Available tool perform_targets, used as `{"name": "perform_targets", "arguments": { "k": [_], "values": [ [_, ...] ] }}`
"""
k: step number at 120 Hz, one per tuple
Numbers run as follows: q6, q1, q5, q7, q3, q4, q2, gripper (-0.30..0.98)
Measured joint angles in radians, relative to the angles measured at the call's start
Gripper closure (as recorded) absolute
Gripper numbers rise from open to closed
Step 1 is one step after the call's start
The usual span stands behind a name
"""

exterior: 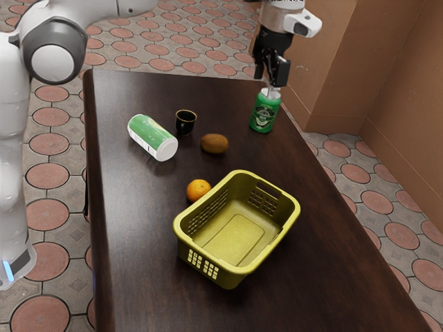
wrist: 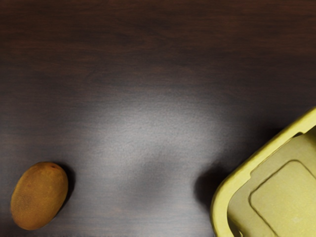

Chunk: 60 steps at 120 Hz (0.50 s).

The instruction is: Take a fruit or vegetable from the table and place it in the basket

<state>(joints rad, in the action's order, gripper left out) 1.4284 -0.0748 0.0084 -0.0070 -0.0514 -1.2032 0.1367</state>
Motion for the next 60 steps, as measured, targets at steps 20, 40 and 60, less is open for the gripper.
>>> {"name": "perform_targets", "arguments": {
  "k": [20,40,60],
  "values": [
    [-0.005,-0.001,0.007,-0.008,0.006,-0.001,0.006,0.0],
    [-0.029,0.005,0.051,-0.014,-0.001,-0.011,0.001,0.0],
    [-0.026,0.002,0.054,0.05,0.005,-0.181,-0.039,0.0]
  ]
}}
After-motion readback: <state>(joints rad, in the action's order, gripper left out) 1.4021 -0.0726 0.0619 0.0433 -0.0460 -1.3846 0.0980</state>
